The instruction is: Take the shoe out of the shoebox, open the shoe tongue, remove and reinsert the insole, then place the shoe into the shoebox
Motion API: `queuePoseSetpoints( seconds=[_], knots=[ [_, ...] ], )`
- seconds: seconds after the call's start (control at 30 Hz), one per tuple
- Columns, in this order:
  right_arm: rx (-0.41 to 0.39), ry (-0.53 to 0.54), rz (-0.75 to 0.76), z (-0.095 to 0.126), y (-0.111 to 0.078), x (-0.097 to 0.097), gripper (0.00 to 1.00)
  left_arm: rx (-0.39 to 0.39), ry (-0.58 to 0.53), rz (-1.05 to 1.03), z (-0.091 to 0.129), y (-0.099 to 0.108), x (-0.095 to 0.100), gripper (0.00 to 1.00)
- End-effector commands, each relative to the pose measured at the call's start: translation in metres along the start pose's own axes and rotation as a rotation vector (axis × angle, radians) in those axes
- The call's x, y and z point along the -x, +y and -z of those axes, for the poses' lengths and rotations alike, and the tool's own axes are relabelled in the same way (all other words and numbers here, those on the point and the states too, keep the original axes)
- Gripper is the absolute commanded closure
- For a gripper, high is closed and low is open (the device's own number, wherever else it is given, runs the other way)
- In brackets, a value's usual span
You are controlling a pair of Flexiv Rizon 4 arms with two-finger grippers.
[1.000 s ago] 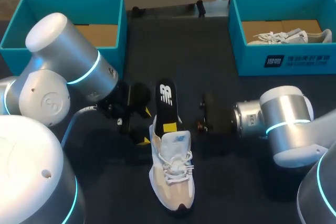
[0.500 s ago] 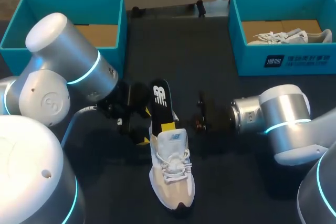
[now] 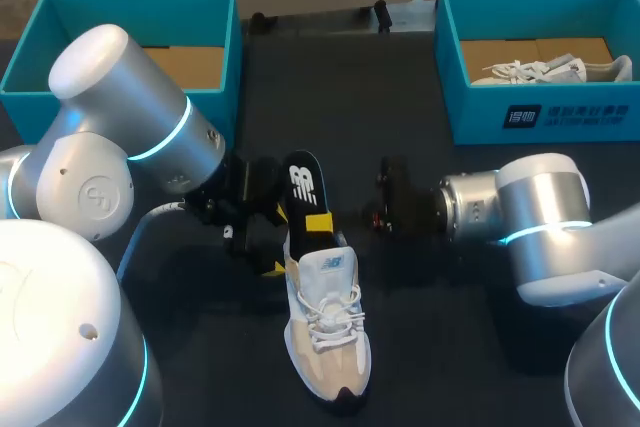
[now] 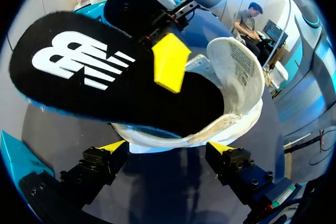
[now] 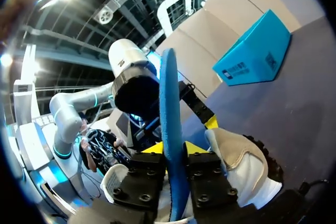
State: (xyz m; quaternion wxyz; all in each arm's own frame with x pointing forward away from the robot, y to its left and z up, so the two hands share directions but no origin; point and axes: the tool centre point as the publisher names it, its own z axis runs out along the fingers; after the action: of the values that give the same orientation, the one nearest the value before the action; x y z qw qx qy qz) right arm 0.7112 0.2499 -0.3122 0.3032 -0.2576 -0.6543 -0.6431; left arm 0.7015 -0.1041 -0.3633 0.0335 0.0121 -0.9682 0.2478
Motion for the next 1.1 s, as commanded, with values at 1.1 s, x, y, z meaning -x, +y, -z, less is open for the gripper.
queuePoseSetpoints(
  seconds=[1.1],
  knots=[
    [-0.026, -0.006, -0.06, 0.002, -0.034, -0.003, 0.65, 0.001, -0.002, 0.0, 0.0, 0.0, -0.001, 0.0]
  ],
)
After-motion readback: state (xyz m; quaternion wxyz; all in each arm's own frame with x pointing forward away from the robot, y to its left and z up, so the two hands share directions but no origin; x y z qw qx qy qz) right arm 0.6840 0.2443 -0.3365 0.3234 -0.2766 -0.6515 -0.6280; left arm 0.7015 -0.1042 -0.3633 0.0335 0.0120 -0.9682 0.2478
